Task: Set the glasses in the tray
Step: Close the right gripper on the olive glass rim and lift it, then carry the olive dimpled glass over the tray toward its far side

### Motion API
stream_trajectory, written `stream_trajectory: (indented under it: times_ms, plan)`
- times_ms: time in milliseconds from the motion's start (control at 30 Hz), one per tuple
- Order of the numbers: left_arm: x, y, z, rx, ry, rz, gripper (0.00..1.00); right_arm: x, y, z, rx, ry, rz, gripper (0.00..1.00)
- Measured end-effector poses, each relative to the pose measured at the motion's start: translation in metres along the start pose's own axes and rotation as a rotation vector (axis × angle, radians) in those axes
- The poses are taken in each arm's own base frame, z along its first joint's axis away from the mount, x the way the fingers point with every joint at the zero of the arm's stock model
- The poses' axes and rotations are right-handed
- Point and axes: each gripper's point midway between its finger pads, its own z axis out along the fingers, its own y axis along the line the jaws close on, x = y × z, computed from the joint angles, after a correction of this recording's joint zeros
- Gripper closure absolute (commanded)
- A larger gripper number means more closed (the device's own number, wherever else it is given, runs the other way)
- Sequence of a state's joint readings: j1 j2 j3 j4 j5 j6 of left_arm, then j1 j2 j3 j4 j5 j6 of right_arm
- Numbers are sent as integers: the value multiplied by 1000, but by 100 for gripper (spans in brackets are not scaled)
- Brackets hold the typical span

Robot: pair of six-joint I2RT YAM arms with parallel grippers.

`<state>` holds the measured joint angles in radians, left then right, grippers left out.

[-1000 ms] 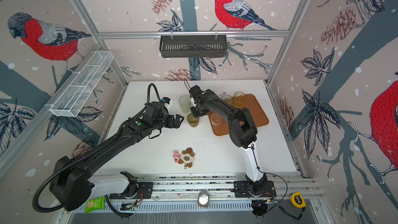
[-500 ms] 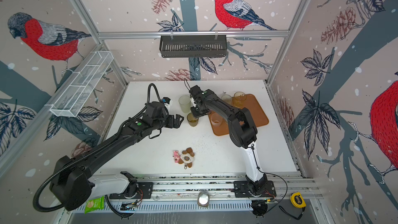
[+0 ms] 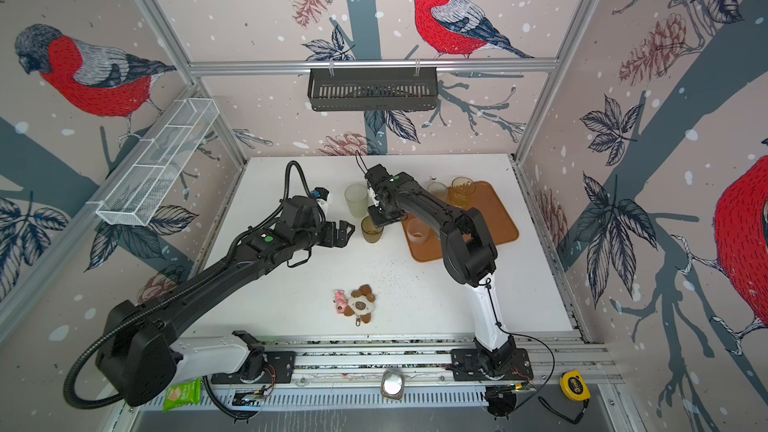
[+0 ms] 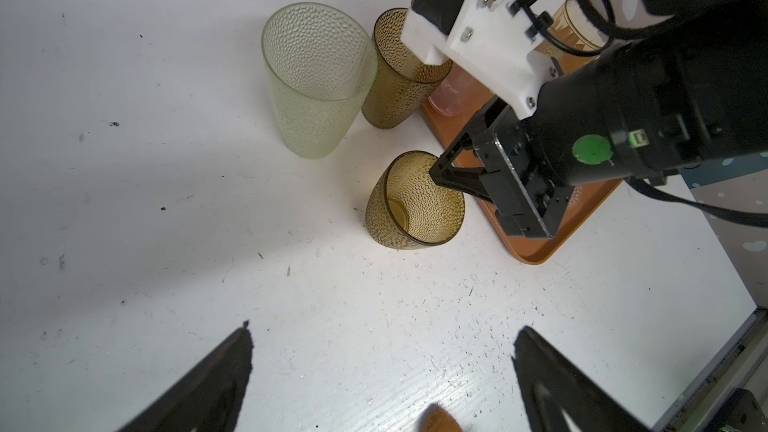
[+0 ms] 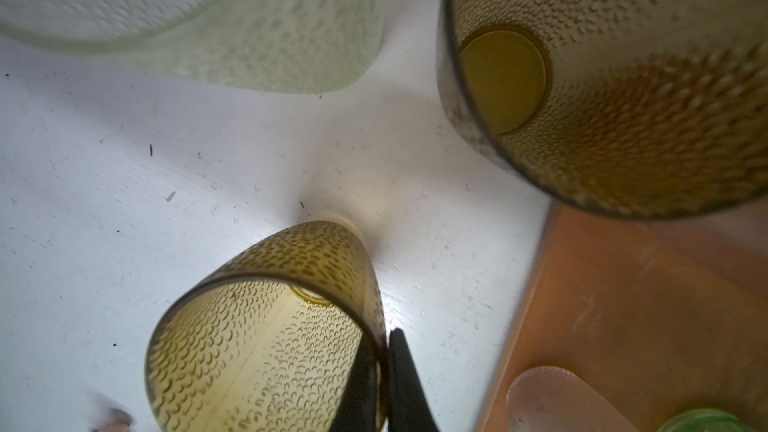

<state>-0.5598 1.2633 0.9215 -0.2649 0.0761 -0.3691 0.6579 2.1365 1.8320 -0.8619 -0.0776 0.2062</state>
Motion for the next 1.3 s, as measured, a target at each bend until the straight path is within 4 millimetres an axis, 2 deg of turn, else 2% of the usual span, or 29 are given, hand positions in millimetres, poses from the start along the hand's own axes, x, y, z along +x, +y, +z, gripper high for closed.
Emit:
stream_trajectory:
  times_ms: [667, 1300]
  plan:
    - [-5, -2, 1, 8, -12, 1, 2, -11, -7, -33, 10, -71, 13, 97]
    - [-14, -10, 4, 38, -19, 10, 2, -3, -26, -71, 47, -95, 45, 98]
